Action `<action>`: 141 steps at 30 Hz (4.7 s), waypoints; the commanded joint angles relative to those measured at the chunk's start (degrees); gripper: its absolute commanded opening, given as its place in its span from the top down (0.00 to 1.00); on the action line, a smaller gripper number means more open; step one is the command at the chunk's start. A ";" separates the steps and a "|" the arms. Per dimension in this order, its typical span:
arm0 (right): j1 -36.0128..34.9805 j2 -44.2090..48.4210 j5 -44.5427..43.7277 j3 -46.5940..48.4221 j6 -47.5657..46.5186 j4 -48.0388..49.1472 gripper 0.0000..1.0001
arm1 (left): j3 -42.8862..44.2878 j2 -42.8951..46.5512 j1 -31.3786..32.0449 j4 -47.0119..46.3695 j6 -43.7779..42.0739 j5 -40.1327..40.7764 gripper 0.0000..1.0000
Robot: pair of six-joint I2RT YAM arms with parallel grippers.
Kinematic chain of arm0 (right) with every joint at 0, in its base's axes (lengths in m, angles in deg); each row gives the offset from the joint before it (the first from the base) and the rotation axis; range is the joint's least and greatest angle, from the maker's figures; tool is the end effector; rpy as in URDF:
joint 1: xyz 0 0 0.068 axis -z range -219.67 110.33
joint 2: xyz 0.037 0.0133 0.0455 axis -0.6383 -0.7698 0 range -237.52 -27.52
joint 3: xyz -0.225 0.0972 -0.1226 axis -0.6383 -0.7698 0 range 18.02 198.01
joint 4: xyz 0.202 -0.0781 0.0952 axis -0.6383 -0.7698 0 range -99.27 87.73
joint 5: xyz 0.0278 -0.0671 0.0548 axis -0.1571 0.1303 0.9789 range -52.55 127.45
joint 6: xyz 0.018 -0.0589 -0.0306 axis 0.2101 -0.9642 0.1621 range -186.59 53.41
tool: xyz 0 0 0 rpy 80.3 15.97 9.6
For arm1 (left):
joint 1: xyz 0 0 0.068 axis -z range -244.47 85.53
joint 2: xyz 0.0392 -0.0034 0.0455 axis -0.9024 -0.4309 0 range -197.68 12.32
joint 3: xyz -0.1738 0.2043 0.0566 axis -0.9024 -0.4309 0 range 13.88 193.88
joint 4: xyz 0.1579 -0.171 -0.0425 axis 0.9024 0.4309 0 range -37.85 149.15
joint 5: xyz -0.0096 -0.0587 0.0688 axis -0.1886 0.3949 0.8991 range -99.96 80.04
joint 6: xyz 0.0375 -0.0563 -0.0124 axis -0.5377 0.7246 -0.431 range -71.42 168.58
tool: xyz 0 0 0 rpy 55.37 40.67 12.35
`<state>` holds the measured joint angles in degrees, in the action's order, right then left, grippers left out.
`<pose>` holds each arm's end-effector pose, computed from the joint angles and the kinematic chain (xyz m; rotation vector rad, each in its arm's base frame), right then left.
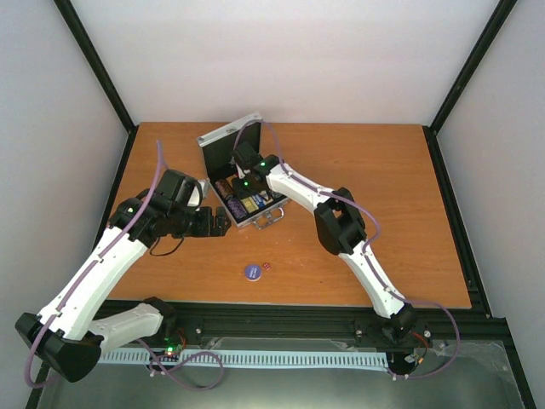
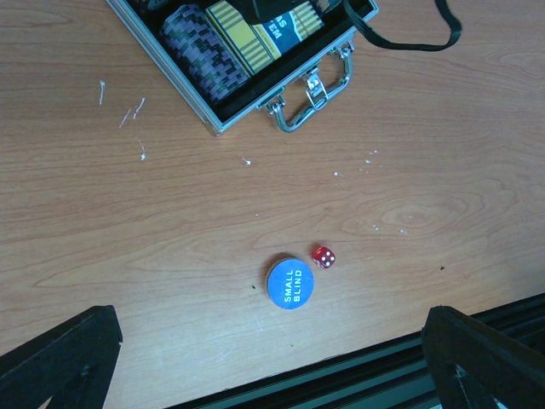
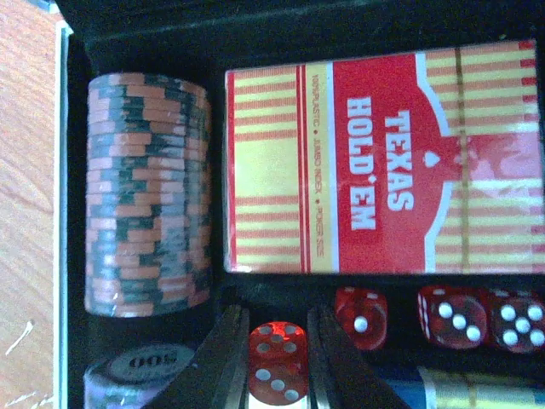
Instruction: Pack up texas hold em set
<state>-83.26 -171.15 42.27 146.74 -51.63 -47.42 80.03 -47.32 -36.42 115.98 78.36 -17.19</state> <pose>0.3768 0.3651 0.1605 -0.6948 2.5993 0.4505 0.1429 -0.0842 0.3181 0.0091 2.6541 -0.5229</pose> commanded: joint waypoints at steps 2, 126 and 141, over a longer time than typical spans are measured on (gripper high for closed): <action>-0.18 -0.07 -3.63 -2.94 -0.63 5.98 0.86 | 0.03 -0.12 -0.37 -1.47 0.72 0.19 0.00; -3.99 11.43 -8.92 -14.21 -2.04 4.79 0.95 | 0.79 1.53 -0.37 -2.69 1.39 -0.06 0.00; -2.30 2.04 -5.91 -6.26 -1.69 8.56 0.95 | -0.95 0.13 -0.37 -3.43 1.22 -0.22 0.00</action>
<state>-86.08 -166.91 36.41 138.06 -52.87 -41.02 79.02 -46.68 -36.42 114.19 78.91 -17.23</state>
